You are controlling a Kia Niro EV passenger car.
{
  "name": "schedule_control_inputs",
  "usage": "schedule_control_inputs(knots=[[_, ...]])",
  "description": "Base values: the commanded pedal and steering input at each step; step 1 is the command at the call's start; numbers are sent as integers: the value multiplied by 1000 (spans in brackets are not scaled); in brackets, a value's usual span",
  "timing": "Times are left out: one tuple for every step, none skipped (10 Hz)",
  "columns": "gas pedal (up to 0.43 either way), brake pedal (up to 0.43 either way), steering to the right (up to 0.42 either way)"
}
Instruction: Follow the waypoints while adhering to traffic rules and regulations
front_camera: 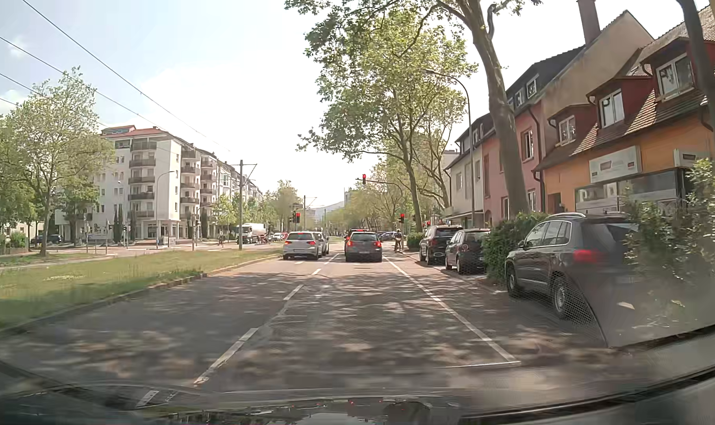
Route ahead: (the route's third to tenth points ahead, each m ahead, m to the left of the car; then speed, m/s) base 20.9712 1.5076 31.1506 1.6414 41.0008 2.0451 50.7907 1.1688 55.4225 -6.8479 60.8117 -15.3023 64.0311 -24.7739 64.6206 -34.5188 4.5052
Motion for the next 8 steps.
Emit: schedule_control_inputs(knots=[[39,0,19],[39,0,8],[39,0,1],[39,0,1],[39,0,1],[39,0,1],[39,0,-3],[39,0,-11]])
